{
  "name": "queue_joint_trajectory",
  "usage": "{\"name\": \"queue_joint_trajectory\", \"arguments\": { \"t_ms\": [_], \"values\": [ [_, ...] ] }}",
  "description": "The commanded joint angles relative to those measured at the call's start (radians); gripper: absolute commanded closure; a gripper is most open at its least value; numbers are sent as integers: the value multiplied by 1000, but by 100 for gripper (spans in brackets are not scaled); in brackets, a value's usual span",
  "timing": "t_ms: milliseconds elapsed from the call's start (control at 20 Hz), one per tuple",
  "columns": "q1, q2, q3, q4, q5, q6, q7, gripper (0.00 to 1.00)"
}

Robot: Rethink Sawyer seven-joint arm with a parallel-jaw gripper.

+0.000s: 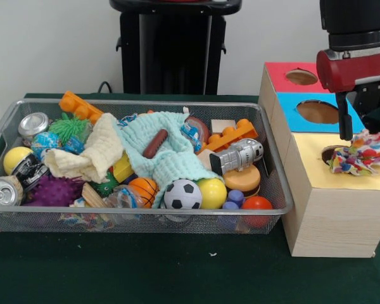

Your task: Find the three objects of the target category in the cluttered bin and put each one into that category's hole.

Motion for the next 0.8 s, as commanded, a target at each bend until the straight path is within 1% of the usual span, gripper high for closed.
{"name": "queue_joint_trajectory", "arguments": {
  "t_ms": [50,400,800],
  "values": [
    [-20,40,-17,43,1,56,142,0],
    [-7,24,-32,25,-14,131,114,0],
    [17,-28,-56,-23,5,306,127,0]
  ]
}}
